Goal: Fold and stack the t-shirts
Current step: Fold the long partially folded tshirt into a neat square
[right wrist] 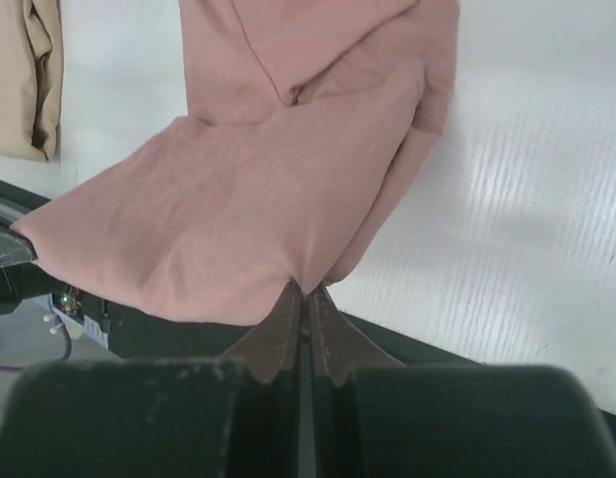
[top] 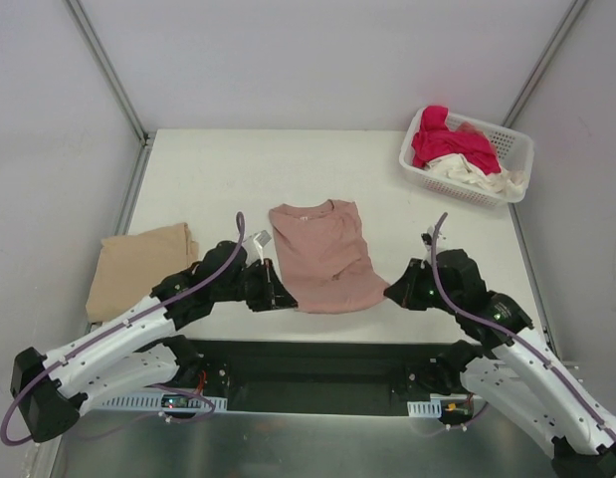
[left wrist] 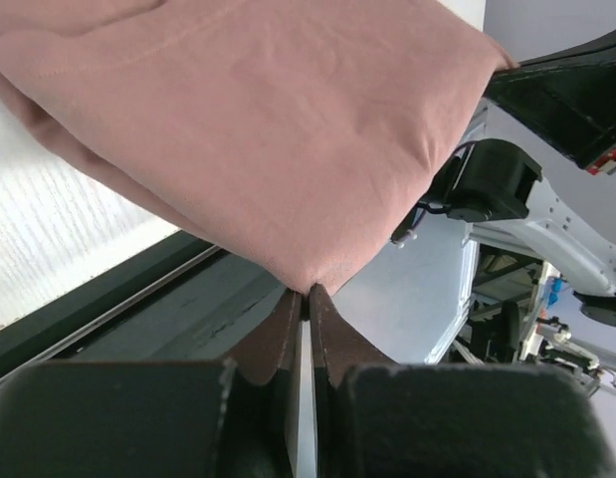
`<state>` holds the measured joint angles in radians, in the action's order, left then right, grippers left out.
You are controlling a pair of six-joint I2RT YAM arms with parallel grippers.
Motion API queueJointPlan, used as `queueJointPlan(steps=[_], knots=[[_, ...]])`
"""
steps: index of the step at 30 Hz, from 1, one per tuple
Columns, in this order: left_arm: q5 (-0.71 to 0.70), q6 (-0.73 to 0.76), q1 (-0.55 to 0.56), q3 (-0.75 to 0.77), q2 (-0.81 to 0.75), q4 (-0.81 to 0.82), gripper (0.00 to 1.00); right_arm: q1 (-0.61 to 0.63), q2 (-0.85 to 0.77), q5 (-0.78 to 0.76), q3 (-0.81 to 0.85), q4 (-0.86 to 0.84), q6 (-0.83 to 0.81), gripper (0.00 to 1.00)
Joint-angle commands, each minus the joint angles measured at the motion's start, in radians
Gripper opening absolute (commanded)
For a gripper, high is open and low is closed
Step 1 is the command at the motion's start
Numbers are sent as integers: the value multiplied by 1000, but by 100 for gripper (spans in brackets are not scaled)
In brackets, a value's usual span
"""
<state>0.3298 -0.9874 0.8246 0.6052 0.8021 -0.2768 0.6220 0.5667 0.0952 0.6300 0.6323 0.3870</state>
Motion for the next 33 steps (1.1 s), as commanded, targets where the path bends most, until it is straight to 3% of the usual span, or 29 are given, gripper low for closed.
queueJointPlan(steps=[1,9,22,33], knots=[[-63,72,-21,139,92,-45,0,-1,128,-138,175,-11,-80,2],[18,145,-238,257,216,-50,0,-123,361,-103,370,-91,-171,1],[84,223,-426,407,451,-48,0,-255,788,89,657,-157,-238,1],[130,254,-551,585,791,-50,0,-307,1173,170,879,-204,-227,1]])
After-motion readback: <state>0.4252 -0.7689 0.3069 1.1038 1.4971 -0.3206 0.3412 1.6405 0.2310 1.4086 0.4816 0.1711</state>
